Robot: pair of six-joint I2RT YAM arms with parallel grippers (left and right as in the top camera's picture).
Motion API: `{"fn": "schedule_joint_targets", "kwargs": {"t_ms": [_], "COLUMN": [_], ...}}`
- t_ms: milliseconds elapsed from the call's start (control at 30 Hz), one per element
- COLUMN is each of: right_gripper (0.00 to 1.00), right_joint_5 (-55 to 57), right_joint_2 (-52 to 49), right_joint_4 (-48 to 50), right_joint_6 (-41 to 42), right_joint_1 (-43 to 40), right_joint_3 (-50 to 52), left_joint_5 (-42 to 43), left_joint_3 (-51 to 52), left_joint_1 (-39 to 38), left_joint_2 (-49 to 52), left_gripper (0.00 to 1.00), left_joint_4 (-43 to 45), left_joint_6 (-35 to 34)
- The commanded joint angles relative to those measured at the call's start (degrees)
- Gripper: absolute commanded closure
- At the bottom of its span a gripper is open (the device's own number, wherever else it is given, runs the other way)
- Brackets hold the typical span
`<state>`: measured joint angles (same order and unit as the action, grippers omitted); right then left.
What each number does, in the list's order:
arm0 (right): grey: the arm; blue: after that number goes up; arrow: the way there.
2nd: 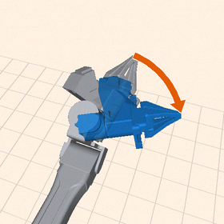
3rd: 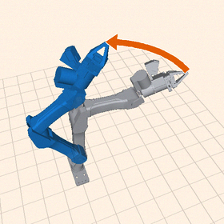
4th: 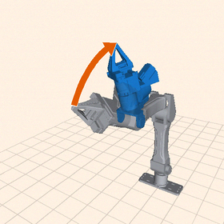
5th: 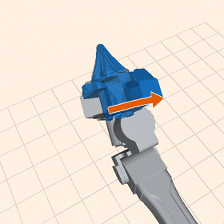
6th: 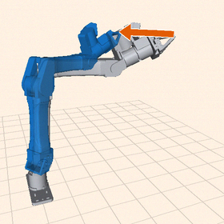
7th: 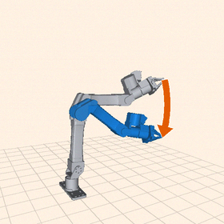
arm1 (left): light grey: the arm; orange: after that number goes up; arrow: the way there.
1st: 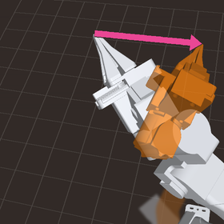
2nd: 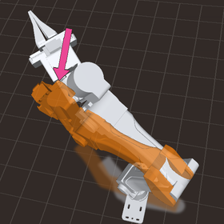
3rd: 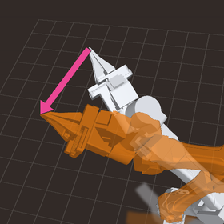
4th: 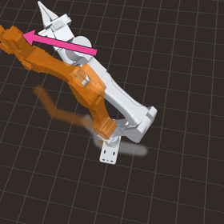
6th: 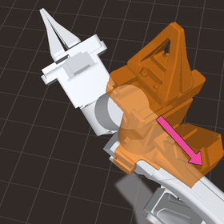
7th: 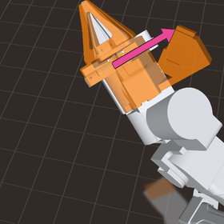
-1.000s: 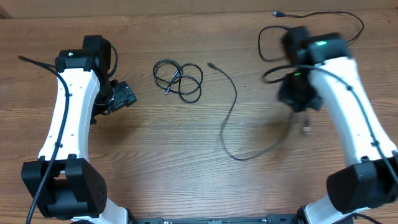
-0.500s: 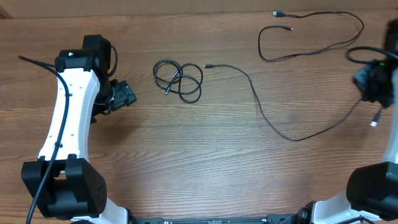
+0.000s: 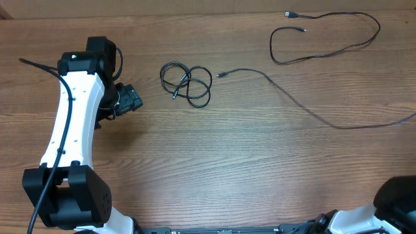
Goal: Untangle cables
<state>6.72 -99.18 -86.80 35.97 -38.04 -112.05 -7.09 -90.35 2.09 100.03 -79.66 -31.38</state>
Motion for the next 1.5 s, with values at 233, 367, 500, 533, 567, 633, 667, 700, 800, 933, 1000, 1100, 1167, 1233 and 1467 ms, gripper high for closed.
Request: {"fn": "schedule_joint_targets", "kwargs": {"t_ms": [233, 367, 500, 533, 567, 633, 667, 700, 800, 933, 1000, 1100, 1167, 1233, 1467], "right_gripper": [0.96, 0.96, 0.96, 0.96, 0.96, 0.96, 0.96, 0.96, 0.96, 0.96, 0.96, 0.96, 0.96, 0.96, 0.96], "right_joint_5": [-5.4, -5.6, -5.6, -5.6, -5.8, -6.5, -6.9, -7.1, -7.1, -9.1, -11.3, -13.4, -13.3, -13.9, -28.5], "right_joint_2": [2.0, 1.6, 1.1, 1.1, 1.1, 1.1, 1.1, 1.1, 1.1, 1.1, 1.1, 1.1, 1.1, 1.1, 1.1], "right_joint_4": [-2.2, -3.0, -3.7, -3.9, -4.0, -4.4, -4.7, -5.1, -6.2, -6.8, -6.7, -5.7, -4.3, -3.0, 1.2], "right_joint_6": [-0.5, -3.7, -9.1, -9.9, -10.9, -13.8, -15.0, -16.0, -19.1, -23.2, -26.9, -32.1, -33.8, -33.7, -36.4], "right_joint_1": [0.8, 3.7, 8.5, 9.8, 11.3, 14.6, 16.2, 18.1, 23.3, 30.0, 33.7, 38.8, 41.9, 44.3, 47.0], "right_joint_3": [-8.7, -7.7, -7.5, -7.5, -7.5, -7.5, -7.5, -7.5, -7.5, -7.2, -6.6, -4.8, -3.2, -1.8, 4.5], "left_joint_5": [0.8, 0.8, 0.8, 0.8, 0.8, 0.9, 1.0, 1.2, 1.2, 1.2, 1.2, 1.2, 1.2, 1.2, 1.2], "left_joint_3": [0.3, 0.3, 0.3, 0.3, 0.3, 0.3, 0.3, 0.3, 0.3, 0.3, 0.3, 0.3, 0.3, 0.3, 0.3], "left_joint_1": [0.1, 0.1, 0.1, 0.1, 0.1, 0.1, 0.1, 0.1, 0.1, 0.1, 0.1, 0.1, 0.1, 0.1, 0.1], "left_joint_2": [0.1, 0.0, 0.1, 0.0, 0.0, 0.0, 0.1, 0.0, 0.0, 0.0, 0.0, 0.0, 0.0, 0.1, 0.0], "left_gripper": [0.0, 0.0, 0.0, 0.0, 0.0, 0.0, 0.01, 0.01, 0.0, 0.0, 0.01, 0.0, 0.0, 0.0, 0.01], "left_joint_4": [0.2, 0.2, 0.2, 0.2, 0.2, 0.2, 0.2, 0.2, 0.2, 0.2, 0.2, 0.2, 0.2, 0.1, 0.0], "left_joint_6": [0.5, 0.5, 0.5, 0.5, 0.5, 0.5, 0.5, 0.5, 0.5, 0.5, 0.5, 0.5, 0.5, 0.5, 0.5]}}
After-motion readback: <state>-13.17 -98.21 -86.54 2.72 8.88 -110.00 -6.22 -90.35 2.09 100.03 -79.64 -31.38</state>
